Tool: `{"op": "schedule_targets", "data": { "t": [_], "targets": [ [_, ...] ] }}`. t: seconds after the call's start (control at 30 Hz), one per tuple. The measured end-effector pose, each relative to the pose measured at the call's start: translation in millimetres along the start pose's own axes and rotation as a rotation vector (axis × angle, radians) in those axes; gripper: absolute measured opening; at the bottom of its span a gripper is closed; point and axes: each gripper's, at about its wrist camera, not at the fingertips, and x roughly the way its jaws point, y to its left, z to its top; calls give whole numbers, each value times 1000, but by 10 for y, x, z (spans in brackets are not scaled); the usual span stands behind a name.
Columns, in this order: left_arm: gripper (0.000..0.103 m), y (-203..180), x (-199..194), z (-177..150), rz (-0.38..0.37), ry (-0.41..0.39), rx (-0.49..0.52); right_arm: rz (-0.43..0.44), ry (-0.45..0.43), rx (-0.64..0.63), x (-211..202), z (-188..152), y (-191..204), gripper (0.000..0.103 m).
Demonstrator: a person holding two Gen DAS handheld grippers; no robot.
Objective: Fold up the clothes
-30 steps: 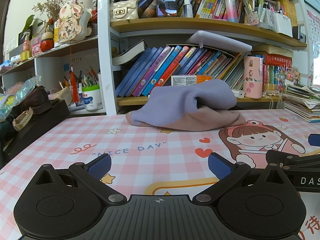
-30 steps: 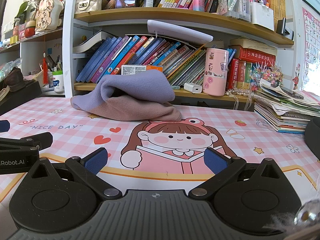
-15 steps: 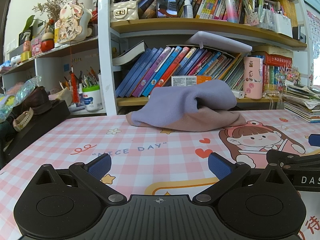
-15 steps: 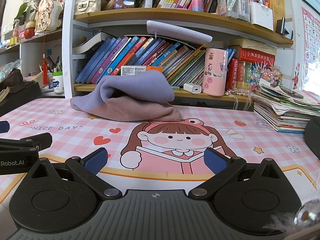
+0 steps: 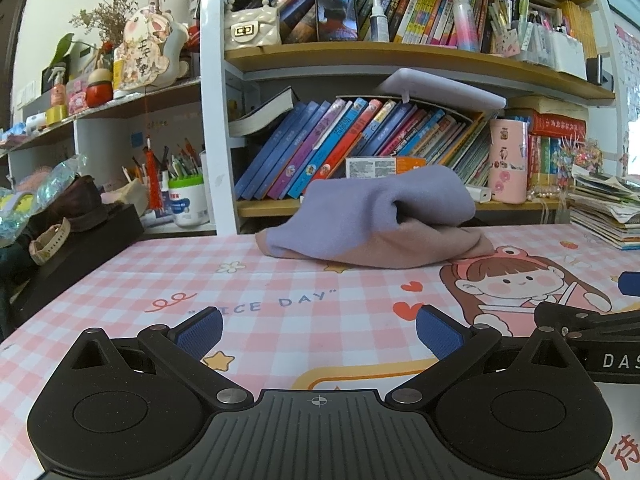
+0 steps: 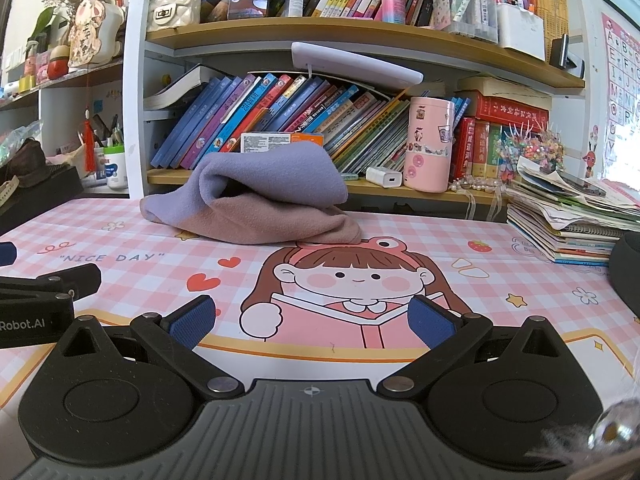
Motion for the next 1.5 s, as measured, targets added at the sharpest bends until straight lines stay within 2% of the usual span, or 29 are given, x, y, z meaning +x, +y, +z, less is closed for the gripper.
{"op": "schedule_targets", "data": {
  "t": [0.1, 0.33, 0.53, 0.73, 0.87, 0.97, 1.17, 1.23, 1.3, 1.4, 1.47, 1.5],
  "targets": [
    [103, -2, -3, 1, -4, -3, 2, 7, -9, -5, -19, -3, 6, 103],
    [103, 2, -33, 0, -17, -22, -1, -43, -43, -1, -72, -8, 9, 101],
    [103, 7, -59, -1, -29, -39, -5, -13, -9, -12, -11, 1, 20, 100],
    [103, 8, -62, 2, -122, -45, 11, 19, 2, 4, 0, -4, -3, 100],
    [103, 139, 72, 23, -264, 24, -54, 88, 34, 85, 53, -2, -126, 100],
    [103, 210, 216, 132, -262, 45, -74, 99, 59, 76, 159, 63, -169, 100],
    [103, 239, 564, 417, -221, 47, -18, 127, 45, 39, 496, 367, -274, 100],
    [103, 205, 666, 493, -237, 43, 10, 150, 62, 59, 655, 443, -332, 99],
    [103, 140, 753, 561, -254, 32, 43, 177, 94, 92, 830, 493, -403, 95],
    [101, -40, 907, 672, -277, 8, 116, 193, 136, 122, 1069, 517, -506, 82],
    [97, -177, 1016, 739, -278, -5, 164, 202, 149, 140, 1170, 509, -575, 66],
    [96, -257, 1070, 767, -273, -18, 194, 214, 155, 157, 1209, 495, -619, 63]
  ]
}}
